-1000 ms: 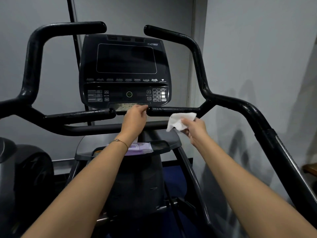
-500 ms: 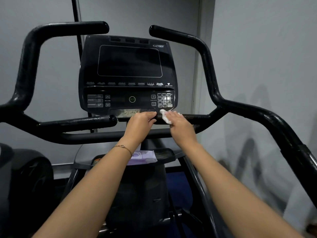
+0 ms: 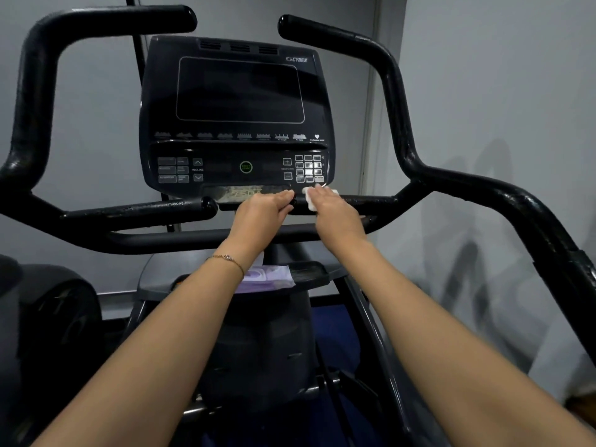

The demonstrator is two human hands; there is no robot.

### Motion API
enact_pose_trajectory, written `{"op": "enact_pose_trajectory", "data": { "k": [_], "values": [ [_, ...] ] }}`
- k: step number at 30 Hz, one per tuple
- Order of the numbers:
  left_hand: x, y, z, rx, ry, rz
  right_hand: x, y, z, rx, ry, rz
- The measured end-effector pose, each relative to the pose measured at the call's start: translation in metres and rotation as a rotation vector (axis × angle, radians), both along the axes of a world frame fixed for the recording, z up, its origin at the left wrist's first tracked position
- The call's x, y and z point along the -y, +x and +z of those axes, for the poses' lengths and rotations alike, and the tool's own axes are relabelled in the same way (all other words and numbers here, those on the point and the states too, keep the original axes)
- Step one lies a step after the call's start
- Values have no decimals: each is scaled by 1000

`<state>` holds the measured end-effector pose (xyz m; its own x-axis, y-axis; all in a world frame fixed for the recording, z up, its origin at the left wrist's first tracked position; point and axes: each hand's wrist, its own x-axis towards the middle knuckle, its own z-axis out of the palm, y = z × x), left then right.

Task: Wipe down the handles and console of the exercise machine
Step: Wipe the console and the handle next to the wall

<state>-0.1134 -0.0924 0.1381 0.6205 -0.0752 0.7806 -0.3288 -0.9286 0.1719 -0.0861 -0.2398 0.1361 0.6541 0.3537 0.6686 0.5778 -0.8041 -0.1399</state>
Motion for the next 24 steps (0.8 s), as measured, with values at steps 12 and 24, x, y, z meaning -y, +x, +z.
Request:
{"op": "enact_pose_trajectory", "data": {
  "k": [12, 24],
  "values": [
    [0, -1, 11, -133, 28, 99, -3, -11, -3, 20, -36, 62],
    [13, -18, 35, -219, 258, 260, 28, -4, -13, -12, 26, 55]
  ]
}}
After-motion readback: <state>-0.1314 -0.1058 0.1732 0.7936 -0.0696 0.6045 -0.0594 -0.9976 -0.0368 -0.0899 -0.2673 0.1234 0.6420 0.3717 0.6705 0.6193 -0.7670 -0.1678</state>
